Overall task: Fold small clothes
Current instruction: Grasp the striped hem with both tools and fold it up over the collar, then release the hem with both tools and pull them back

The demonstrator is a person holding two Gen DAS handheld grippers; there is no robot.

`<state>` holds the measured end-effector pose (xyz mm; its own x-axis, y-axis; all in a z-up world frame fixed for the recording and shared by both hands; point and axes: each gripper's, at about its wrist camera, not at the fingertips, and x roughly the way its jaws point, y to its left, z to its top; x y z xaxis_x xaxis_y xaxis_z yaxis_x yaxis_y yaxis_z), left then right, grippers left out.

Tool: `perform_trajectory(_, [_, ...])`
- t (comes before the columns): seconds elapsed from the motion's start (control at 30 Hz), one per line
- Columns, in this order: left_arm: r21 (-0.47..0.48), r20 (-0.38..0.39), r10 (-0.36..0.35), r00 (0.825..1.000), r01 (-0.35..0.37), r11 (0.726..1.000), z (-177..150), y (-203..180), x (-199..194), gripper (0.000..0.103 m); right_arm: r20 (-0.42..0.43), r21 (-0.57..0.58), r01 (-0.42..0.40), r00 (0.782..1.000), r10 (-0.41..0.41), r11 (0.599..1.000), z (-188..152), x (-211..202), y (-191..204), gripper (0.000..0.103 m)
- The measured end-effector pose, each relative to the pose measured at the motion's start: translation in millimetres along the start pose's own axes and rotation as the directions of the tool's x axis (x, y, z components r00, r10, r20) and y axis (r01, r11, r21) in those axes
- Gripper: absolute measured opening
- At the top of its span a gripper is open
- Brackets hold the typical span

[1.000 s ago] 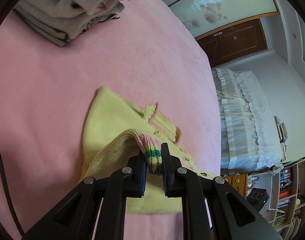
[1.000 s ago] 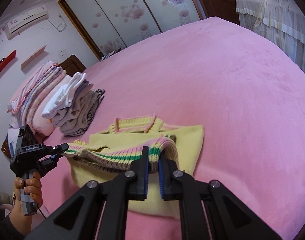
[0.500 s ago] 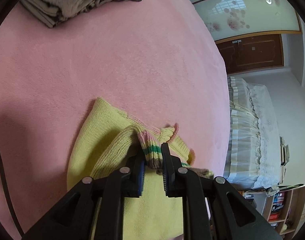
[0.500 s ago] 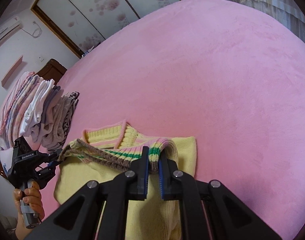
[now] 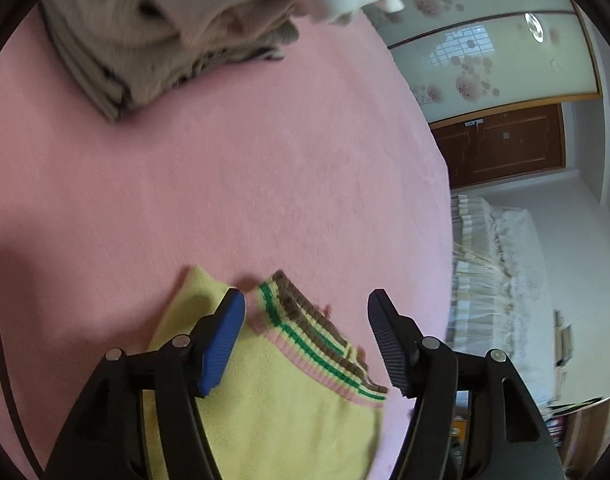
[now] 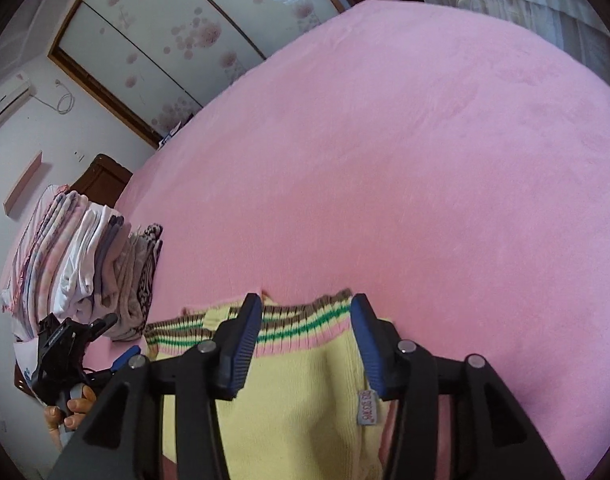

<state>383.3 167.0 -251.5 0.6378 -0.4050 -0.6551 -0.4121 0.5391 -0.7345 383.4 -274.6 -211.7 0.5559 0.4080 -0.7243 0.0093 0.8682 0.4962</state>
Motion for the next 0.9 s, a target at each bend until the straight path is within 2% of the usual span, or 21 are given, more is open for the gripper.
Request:
perform_trajectory(0.17, [0.154, 0.043, 0.096, 0.994, -0.101, 0.983, -5, -19, -9, 0.062, 0.049, -0.121, 0.08, 0.996, -0.074, 0.989, 1, -8, 18, 0.046])
perform_trajectory(0.23, [0.23, 0.06, 0.128, 0.99, -0.139, 0.963, -14, -30, -10, 0.062, 0.056, -0.176, 0.106, 0.994, -0.098, 0.979, -2, -9, 27, 0.046])
perform_trajectory(0.33, [0.358, 0.081, 0.153, 0.985, -0.172, 0.918, -32, -45, -11, 0.063, 0.065, -0.259, 0.132, 0.991, -0.119, 0.957, -11, -7, 46, 0.044])
perform_trajectory(0.37, [0.399, 0.088, 0.164, 0.983, -0.185, 0.898, -38, -51, -11, 0.063, 0.066, -0.281, 0.138, 0.99, -0.124, 0.95, -15, -6, 51, 0.043])
perform_trajectory(0.47, [0.555, 0.113, 0.197, 0.974, -0.226, 0.8, -68, -74, 0, 0.063, 0.044, -0.355, 0.132, 0.991, -0.124, 0.926, -29, 4, 69, 0.039])
perform_trajectory(0.5, [0.583, 0.116, 0.203, 0.972, -0.232, 0.779, -75, -77, 2, 0.063, 0.031, -0.377, 0.124, 0.992, -0.121, 0.918, -35, 9, 74, 0.038])
perform_trajectory(0.53, [0.631, 0.118, 0.212, 0.97, -0.238, 0.738, -86, -82, 8, 0.063, 0.016, -0.398, 0.116, 0.993, -0.119, 0.91, -40, 13, 79, 0.035])
perform_trajectory(0.57, [0.654, 0.119, 0.214, 0.969, -0.239, 0.718, -94, -84, 9, 0.063, 0.003, -0.414, 0.109, 0.993, -0.118, 0.904, -45, 18, 84, 0.034])
perform_trajectory(0.6, [0.692, 0.117, 0.216, 0.969, -0.236, 0.683, -104, -89, 16, 0.063, -0.013, -0.429, 0.098, 0.993, -0.114, 0.898, -51, 24, 89, 0.031])
perform_trajectory(0.7, [0.752, 0.097, 0.219, 0.971, -0.215, 0.623, -127, -90, 27, 0.063, -0.057, -0.463, 0.068, 0.993, -0.106, 0.884, -67, 43, 103, 0.026])
perform_trajectory(0.77, [0.772, 0.081, 0.229, 0.97, -0.207, 0.602, -134, -91, 37, 0.062, -0.075, -0.475, 0.061, 0.991, -0.109, 0.878, -72, 53, 108, 0.026])
perform_trajectory(0.8, [0.779, 0.088, 0.258, 0.962, -0.228, 0.584, -137, -91, 45, 0.062, -0.077, -0.48, 0.068, 0.99, -0.12, 0.875, -74, 58, 109, 0.02])
perform_trajectory(0.83, [0.778, 0.094, 0.279, 0.956, -0.245, 0.579, -136, -89, 49, 0.062, -0.088, -0.483, 0.07, 0.988, -0.127, 0.873, -75, 62, 108, 0.015])
perform_trajectory(0.9, [0.766, 0.109, 0.326, 0.939, -0.289, 0.575, -130, -84, 59, 0.062, -0.098, -0.473, 0.07, 0.987, -0.131, 0.878, -74, 68, 105, 0.015])
